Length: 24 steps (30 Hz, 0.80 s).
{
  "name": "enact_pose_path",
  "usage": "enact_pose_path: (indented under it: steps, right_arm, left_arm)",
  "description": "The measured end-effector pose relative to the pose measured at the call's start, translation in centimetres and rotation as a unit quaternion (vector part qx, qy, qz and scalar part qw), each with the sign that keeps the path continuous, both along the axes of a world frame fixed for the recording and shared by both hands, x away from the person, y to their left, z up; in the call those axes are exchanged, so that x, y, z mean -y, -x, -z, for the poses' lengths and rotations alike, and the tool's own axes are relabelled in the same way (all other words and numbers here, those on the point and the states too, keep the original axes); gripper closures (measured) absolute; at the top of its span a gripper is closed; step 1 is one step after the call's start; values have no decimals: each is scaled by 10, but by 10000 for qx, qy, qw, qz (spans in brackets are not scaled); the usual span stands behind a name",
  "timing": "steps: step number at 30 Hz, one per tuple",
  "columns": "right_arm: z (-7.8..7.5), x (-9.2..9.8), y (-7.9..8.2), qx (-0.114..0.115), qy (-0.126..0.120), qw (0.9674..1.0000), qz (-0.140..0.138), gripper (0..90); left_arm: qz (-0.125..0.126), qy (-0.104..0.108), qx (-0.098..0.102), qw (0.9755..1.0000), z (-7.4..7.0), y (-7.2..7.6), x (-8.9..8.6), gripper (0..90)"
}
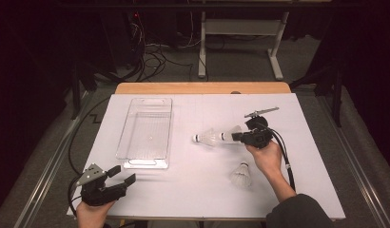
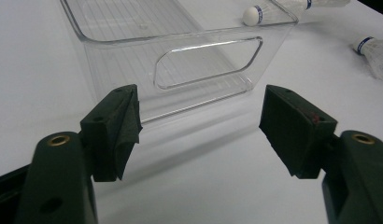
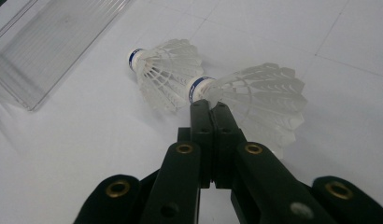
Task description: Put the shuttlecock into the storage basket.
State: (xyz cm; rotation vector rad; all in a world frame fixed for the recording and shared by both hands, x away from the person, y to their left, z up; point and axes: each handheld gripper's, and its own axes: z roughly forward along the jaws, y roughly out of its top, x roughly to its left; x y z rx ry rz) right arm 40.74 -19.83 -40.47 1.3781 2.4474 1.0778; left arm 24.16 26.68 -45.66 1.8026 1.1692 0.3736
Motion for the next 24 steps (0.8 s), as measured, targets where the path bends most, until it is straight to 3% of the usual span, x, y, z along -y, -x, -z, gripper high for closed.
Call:
enact_pose_path:
  steps: [24]
  right_arm:
    - [1,-26,-5,-60,-42,9997,-223,900]
  left_arm:
    - [8,4,-13,10000,0,0,0,298]
